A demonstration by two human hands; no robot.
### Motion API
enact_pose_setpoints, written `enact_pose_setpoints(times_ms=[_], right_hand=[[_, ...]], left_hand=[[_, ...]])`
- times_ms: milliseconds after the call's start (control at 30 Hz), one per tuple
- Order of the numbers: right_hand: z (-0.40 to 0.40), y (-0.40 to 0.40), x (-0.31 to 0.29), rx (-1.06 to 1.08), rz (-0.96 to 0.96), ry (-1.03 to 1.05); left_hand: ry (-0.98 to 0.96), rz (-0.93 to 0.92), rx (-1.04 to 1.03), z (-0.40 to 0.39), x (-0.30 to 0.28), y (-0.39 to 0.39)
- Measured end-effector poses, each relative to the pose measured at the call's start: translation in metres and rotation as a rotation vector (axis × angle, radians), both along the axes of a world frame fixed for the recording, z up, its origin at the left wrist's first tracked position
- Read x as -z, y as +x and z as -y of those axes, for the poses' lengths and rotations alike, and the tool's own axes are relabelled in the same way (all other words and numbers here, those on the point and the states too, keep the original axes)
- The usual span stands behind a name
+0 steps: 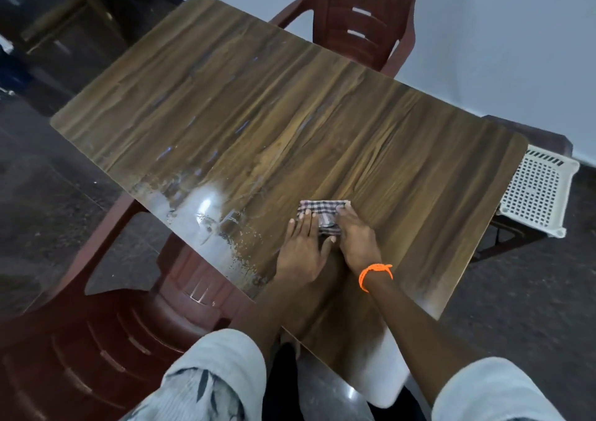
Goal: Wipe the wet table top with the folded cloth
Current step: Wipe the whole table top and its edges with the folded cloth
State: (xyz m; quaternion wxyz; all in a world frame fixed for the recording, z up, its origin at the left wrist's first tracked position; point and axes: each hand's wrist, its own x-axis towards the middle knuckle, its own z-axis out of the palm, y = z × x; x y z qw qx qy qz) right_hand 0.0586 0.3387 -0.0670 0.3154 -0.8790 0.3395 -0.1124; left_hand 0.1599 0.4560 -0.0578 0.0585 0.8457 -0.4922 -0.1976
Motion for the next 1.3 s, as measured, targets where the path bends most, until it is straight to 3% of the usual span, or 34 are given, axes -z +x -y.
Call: enact_pose_setpoints(times_ms=[267,433,633,933,1133,1300], right_hand=[[-0.081,-0.038,0.000,0.002,0.023,-0.032],[-0.081,-0.060,-0.002,0.118,-0.004,-0.034],[-0.072,-0.025,-0.002,0.273,-0.020,0.004],[-0.130,0.015,-0.006,-0.003,-0.015,0.029],[-0.164,-0.024,-0.012,-0.110,-0.012,0.004],[-0.153,-0.058,-0.010,-0.069,-0.023,-0.014]], left_hand=[[-0.034,0.011,0.142,-0.089,0.007,-0.019],[-0.071,-0.045,0.184,-0.076,0.005,-0.036],[-0.136,-0.034,0.200,-0.054,0.005,-0.005],[-0.150,0.026,0.074,-0.143,0.013,0.021],[-0.116,-0.016,-0.021,-0.189,0.013,-0.030],[-0.072,-0.020,0.013,-0.182,0.013,-0.065]])
